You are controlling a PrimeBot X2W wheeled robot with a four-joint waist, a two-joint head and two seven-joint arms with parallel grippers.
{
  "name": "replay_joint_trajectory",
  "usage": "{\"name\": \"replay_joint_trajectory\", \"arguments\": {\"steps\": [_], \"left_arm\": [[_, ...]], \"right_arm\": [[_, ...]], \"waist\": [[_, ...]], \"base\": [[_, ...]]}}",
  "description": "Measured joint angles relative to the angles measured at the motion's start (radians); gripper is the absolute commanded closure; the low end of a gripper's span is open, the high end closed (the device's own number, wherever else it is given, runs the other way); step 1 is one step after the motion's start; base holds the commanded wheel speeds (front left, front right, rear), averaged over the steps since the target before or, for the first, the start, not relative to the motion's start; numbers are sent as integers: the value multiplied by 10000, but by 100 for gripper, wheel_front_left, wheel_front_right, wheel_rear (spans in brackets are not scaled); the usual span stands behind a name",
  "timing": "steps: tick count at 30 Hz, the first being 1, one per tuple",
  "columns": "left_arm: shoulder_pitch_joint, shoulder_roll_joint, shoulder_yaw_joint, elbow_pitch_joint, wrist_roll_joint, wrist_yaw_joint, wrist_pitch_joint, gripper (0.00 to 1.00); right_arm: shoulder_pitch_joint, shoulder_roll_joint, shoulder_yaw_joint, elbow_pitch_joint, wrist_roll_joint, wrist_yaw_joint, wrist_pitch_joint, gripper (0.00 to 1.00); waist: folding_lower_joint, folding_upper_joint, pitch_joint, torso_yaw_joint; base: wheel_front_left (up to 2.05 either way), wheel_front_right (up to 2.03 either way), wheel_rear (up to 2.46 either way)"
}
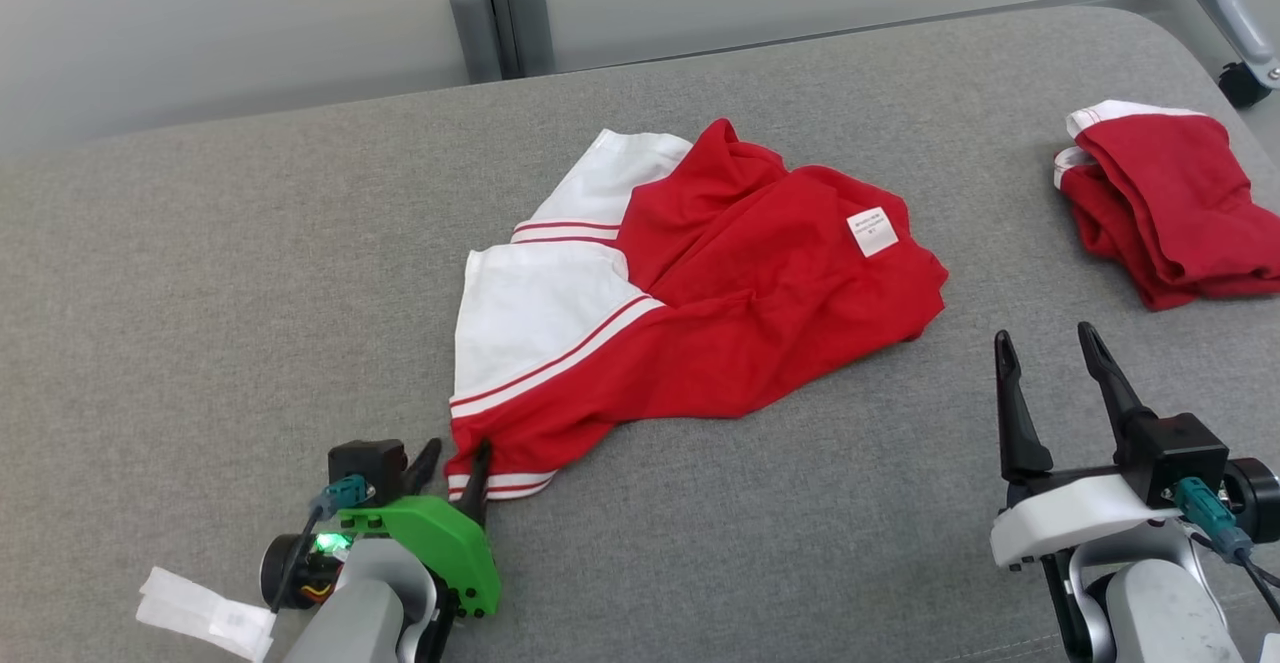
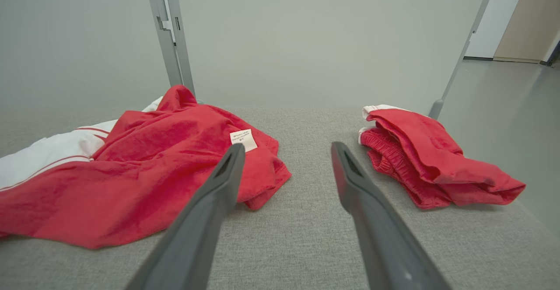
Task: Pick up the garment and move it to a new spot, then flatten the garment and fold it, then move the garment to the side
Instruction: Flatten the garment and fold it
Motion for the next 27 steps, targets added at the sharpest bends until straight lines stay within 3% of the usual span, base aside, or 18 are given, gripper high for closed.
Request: {"name": "replay_joint_trajectory", "arguments": {"steps": [3,6,11,18,20,27], "left_arm": [[-190,6,-136,221,-94,-40,-56,100],[-318,58,0,326,-94,263,-274,100],[-387,633,529,280,-94,894,-453,100],[-3,677,899,-387,-8,1081,-485,100],[202,663,1035,-708,35,1145,-489,0],[1188,577,1912,-2995,330,993,-497,0]], "right_arm": [[-8,0,-12,-4,17,0,0,0],[-13,2,-27,-15,46,0,0,0],[-20,4,-69,-21,88,0,0,0],[-14,4,-178,-17,161,0,-2,0],[-12,4,-194,-17,165,0,0,0],[46,6,-316,-58,184,0,-2,0]], "waist": [[0,0,14,15],[0,0,39,46],[0,0,88,135],[0,0,79,323],[0,0,57,376],[0,0,-65,624]], "base": [[0,0,0],[0,0,0],[0,0,0],[0,0,0],[0,0,0],[0,0,0]]}}
